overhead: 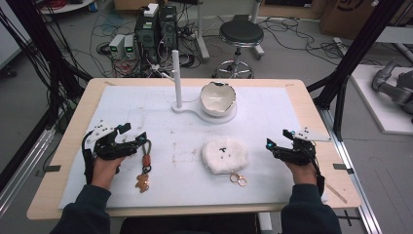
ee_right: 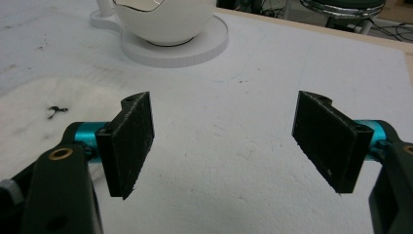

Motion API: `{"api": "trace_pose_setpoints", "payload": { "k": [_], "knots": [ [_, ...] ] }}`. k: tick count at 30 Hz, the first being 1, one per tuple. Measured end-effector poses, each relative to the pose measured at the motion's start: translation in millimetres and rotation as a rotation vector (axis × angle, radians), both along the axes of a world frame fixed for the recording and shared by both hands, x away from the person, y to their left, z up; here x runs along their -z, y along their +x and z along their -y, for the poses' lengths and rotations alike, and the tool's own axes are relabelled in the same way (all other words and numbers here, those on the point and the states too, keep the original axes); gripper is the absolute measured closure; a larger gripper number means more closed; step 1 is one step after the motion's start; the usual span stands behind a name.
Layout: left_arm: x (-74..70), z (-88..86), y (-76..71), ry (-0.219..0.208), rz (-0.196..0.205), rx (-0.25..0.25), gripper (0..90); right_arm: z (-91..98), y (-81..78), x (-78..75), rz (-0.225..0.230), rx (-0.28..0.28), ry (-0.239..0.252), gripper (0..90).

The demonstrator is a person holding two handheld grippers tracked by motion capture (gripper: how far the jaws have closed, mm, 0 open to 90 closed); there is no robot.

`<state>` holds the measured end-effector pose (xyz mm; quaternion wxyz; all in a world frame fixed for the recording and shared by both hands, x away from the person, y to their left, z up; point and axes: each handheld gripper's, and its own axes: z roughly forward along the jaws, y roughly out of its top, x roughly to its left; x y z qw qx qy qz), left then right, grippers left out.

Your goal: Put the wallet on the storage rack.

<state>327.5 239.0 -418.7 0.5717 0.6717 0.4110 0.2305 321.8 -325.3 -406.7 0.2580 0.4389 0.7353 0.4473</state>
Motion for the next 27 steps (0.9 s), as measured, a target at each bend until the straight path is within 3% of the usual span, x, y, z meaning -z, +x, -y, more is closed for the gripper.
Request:
{"api": "trace_pose_setpoints", "payload": {
  "k": [8,12,15,16,19,22,27],
  "knots": [
    [1.9,13.0,0.4,0.01,-0.01,0.025,20.1,-3.2,-0.7,0.9,-0.007,-0.012,0.006,23.4],
    [2.4,16.8,0.3,0.017,-0.015,0.034,20.3,-10.9,1.6,2.1,-0.026,-0.045,0.008,23.5],
    [1.3,16.0,-0.9,0.014,-0.01,0.03,20.3,-19.8,2.8,4.1,-0.067,-0.082,0.01,23.4],
    [1.2,15.9,-1.1,0.014,-0.007,0.03,20.3,-27.5,3.3,5.8,-0.1,-0.111,0.004,23.4],
    [1.5,16.4,-0.7,0.016,-0.008,0.034,20.5,-35.4,3.6,7.9,-0.106,-0.138,0.004,23.7],
    [1.2,18.9,-1.3,0.022,-0.007,0.044,20.7,-49.1,5.8,13.5,-0.144,-0.182,0.023,24.9],
    [2.0,21.5,-5.1,0.039,-0.007,0.063,21.2,-65.5,9.8,18.0,-0.179,-0.215,-0.02,25.7]
  ]
}}
